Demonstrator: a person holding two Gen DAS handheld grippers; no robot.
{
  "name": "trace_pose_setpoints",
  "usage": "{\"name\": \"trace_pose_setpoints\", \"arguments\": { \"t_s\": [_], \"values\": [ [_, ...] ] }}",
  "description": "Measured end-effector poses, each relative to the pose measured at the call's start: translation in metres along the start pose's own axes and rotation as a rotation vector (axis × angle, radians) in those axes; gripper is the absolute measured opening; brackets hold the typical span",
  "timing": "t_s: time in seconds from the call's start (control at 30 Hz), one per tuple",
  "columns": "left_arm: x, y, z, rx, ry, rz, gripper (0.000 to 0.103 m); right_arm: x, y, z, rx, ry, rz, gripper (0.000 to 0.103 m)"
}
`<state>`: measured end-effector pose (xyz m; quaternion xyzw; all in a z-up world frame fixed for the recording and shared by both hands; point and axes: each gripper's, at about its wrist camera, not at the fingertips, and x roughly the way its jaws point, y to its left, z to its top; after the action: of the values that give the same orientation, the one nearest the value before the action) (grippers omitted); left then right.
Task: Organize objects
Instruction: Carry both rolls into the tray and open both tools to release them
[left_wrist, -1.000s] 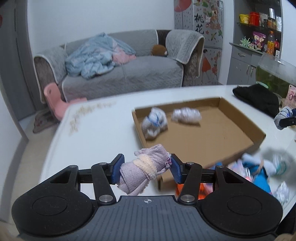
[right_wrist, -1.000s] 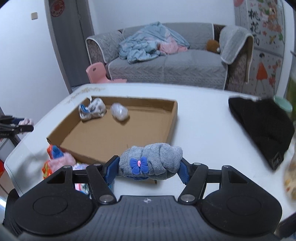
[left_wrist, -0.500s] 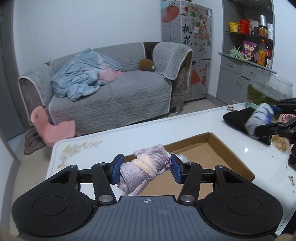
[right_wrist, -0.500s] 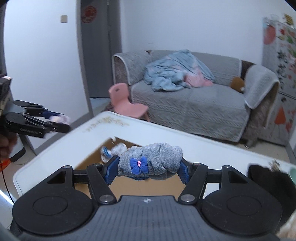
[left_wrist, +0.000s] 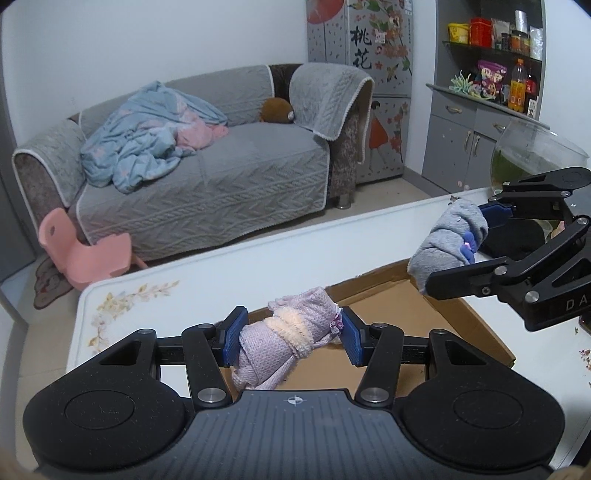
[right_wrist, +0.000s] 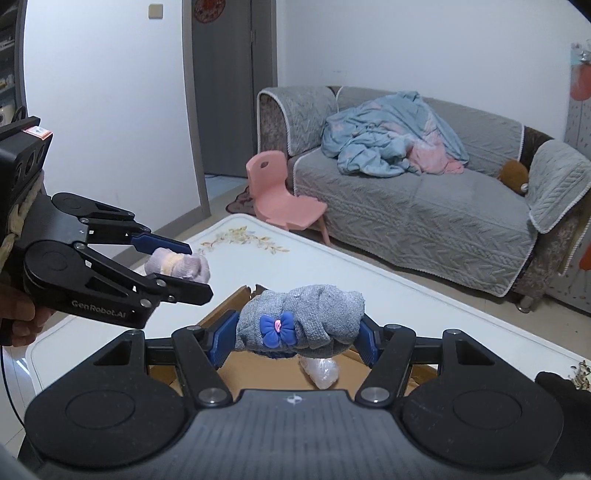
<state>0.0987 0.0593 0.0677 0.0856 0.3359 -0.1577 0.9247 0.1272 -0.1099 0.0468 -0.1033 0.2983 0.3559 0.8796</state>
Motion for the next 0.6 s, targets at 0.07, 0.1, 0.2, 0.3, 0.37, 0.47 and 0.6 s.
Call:
{"name": "trace_pose_setpoints", "arguments": {
  "t_s": [0.07,0.1,0.2,0.3,0.37,0.47,0.6],
  "values": [
    [0.006,0.001,-0.001,0.001,0.010,-0.003,0.059,0.005,-0.001,-0.002,0.002,0.011,-0.002,0.061],
    [0.009,0.001,-0.002,0.002,0.016,-0.006,0.059,0.007,-0.002,-0.001,0.003,0.018,-0.002,0.061],
    [0.018,0.000,-0.005,0.000,0.036,-0.016,0.059,0.013,-0.003,-0.003,0.003,0.037,-0.003,0.061],
    [0.029,0.001,-0.010,0.003,0.061,-0.028,0.059,0.018,-0.003,-0.004,0.004,0.054,-0.001,0.061],
    [0.039,-0.001,-0.014,0.008,0.084,-0.033,0.059,0.023,-0.001,-0.005,0.001,0.068,0.002,0.061],
    [0.055,-0.002,-0.022,0.025,0.121,-0.040,0.059,0.035,0.001,-0.008,0.002,0.094,0.007,0.061],
    [0.074,-0.005,-0.033,0.051,0.156,-0.037,0.059,0.053,0.000,-0.013,0.006,0.134,0.020,0.061]
  ]
}}
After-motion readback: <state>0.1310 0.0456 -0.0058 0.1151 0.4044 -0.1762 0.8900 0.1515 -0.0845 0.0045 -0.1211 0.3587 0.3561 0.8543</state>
